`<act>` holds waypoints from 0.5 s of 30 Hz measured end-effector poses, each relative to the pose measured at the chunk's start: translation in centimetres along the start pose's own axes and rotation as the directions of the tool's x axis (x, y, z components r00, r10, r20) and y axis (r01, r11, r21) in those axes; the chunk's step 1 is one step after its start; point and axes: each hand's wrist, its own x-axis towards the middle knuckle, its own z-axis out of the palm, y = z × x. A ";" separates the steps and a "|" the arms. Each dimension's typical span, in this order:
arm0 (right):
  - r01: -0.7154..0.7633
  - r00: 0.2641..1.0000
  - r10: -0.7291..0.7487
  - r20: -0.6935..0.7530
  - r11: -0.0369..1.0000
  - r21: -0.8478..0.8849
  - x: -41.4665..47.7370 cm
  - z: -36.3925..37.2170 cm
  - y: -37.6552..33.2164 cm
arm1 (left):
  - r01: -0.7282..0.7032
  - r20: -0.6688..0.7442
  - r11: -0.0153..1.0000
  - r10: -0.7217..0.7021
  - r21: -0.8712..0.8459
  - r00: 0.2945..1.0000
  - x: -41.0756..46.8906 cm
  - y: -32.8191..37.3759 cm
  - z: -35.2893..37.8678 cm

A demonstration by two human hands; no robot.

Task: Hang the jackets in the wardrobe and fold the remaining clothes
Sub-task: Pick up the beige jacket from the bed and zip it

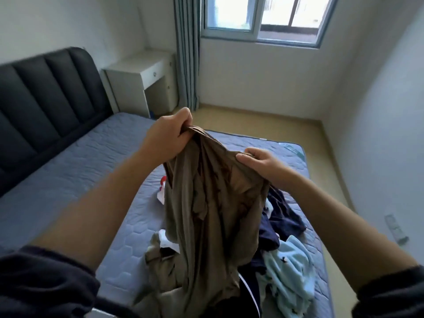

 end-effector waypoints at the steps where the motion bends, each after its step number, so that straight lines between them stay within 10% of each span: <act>1: -0.055 0.991 0.065 0.116 0.994 -0.092 -0.3 -0.6 -0.4 | 0.001 0.002 1.000 -0.002 0.022 1.000 0.5 0.2 -0.7; 4: -0.093 0.937 0.230 0.263 0.890 -0.445 -1.3 -1.7 0.1 | 0.094 -0.007 0.991 -0.094 0.095 0.996 1.5 -0.3 -2.5; 10: -0.115 0.966 0.119 -0.229 0.993 0.028 -0.6 -4.5 -1.3 | 0.218 0.274 0.974 -0.228 0.065 0.934 0.3 -2.0 -3.2; 15: 0.082 0.966 -0.067 -0.249 0.995 0.051 0.3 -4.7 -7.5 | 0.212 0.421 0.977 -0.195 0.008 0.886 -0.8 -1.1 -1.0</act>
